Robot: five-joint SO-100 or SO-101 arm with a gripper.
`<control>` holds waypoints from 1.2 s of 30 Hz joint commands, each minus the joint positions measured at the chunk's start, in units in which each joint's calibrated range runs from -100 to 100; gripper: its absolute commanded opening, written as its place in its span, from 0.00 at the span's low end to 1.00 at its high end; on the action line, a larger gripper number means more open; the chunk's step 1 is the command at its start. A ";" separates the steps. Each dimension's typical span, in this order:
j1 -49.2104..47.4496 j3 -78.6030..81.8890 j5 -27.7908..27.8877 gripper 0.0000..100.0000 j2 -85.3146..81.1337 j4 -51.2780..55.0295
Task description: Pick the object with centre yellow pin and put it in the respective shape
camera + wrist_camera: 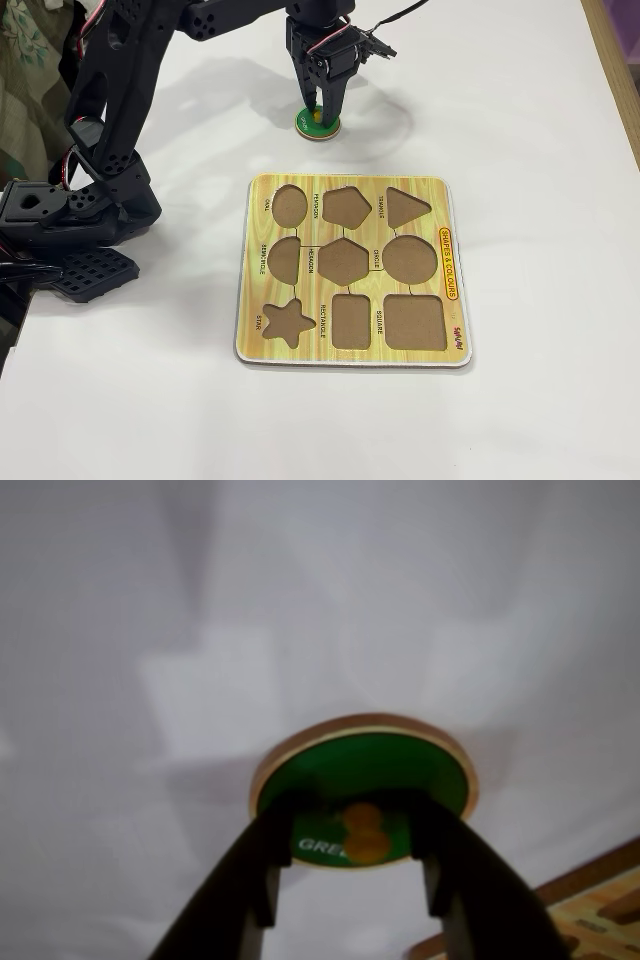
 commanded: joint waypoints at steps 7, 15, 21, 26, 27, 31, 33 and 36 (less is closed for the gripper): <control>4.13 3.87 0.37 0.14 -3.63 -0.11; 3.93 3.69 0.21 0.14 -3.72 -0.20; 3.93 3.06 0.31 0.13 -3.72 -0.29; 3.64 3.06 0.21 0.14 -3.80 -5.65; 3.44 3.06 0.05 0.14 -3.80 -6.16; 3.34 3.33 -0.10 0.13 -3.80 -5.47; 3.34 3.87 -0.10 0.13 -3.72 -5.39; 3.34 3.96 -0.05 0.13 -3.63 -5.39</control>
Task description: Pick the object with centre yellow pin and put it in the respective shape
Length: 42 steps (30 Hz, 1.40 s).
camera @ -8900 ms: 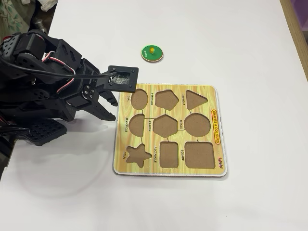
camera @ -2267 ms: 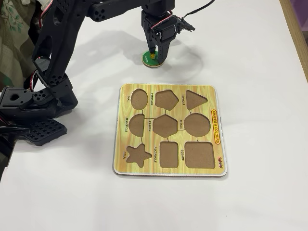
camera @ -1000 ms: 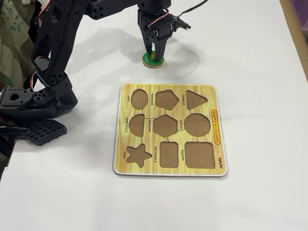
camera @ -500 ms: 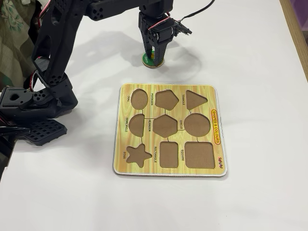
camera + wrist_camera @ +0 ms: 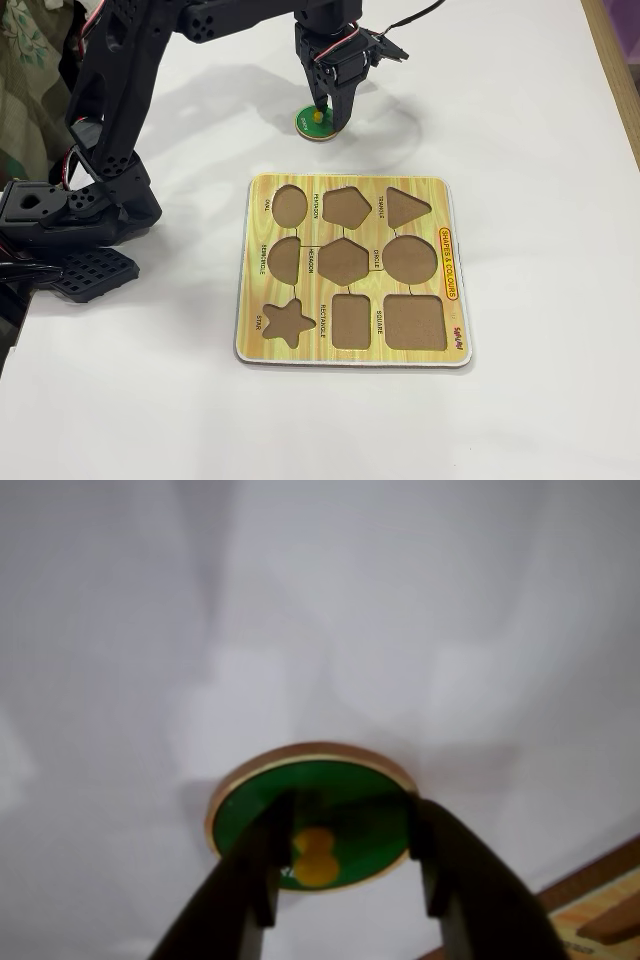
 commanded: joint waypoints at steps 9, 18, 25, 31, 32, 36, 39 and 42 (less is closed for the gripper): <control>0.27 0.18 -0.21 0.14 -1.84 1.74; 0.47 0.27 -0.21 0.14 -1.76 2.09; 0.56 0.27 -0.16 0.14 -1.76 2.09; 0.76 2.16 -0.21 0.13 -1.68 2.09; 0.76 2.16 0.05 0.13 -1.68 2.09; 0.86 2.16 -0.05 0.14 -1.68 2.09; 0.86 2.16 -0.10 0.13 -1.68 2.09; 0.86 2.25 0.00 0.13 -1.68 2.09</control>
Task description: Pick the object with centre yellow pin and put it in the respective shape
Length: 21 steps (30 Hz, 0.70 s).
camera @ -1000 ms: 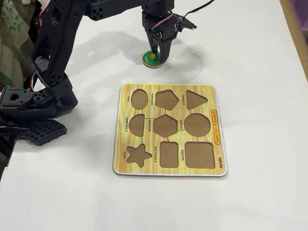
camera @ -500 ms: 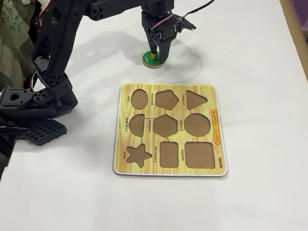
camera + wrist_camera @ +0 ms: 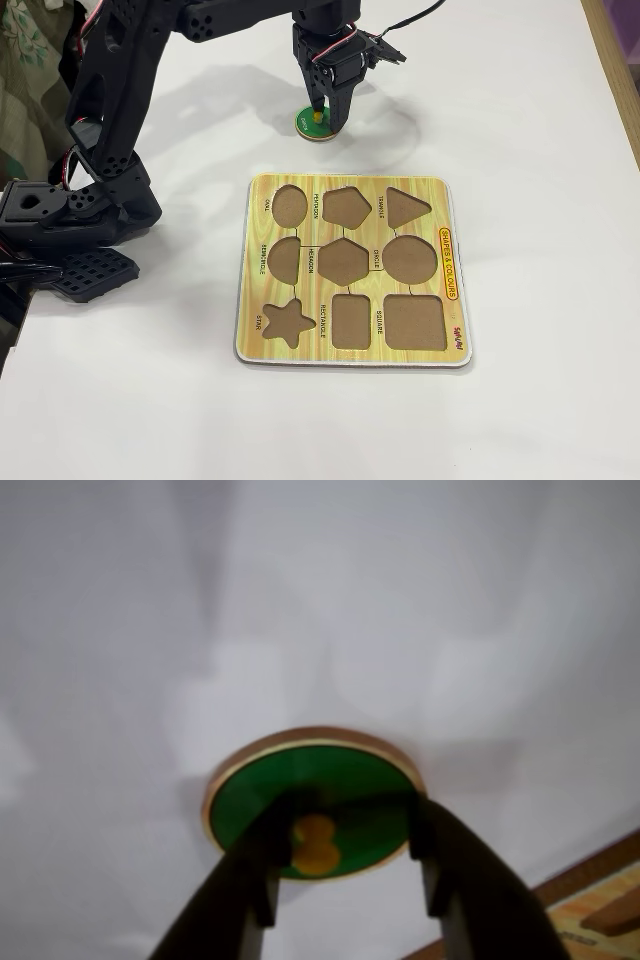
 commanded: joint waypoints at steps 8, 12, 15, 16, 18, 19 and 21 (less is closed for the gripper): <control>0.86 2.61 -0.05 0.13 -1.50 0.89; 0.86 2.88 0.16 0.13 -1.50 0.80; 0.86 2.88 0.05 0.13 -1.50 0.80; 0.86 2.97 0.05 0.13 -1.50 0.80; 0.86 2.97 0.05 0.13 -1.50 0.80; 0.86 2.97 0.21 0.13 -1.50 0.80; 0.76 2.97 0.26 0.11 -1.50 0.80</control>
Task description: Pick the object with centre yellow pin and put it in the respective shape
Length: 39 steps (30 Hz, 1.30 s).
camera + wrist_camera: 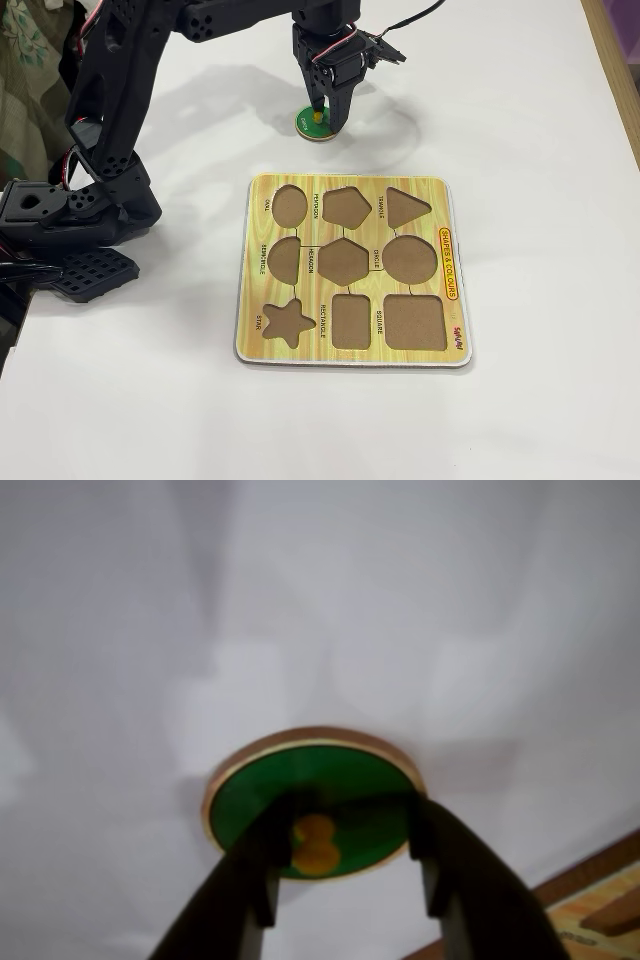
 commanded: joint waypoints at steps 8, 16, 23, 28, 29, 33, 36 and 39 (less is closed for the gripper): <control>0.86 0.63 0.42 0.01 -1.50 0.80; 0.86 0.63 0.42 0.01 -2.34 0.89; 2.32 0.63 0.37 0.01 -9.04 -0.06; 6.03 0.63 0.37 0.01 -13.14 -0.06; 6.91 0.63 0.37 0.01 -13.97 -0.06; 11.40 0.45 0.26 0.01 -16.90 -0.06; 15.60 -0.27 -0.21 0.01 -18.07 -0.06; 19.51 -0.54 -0.21 0.01 -18.33 -0.06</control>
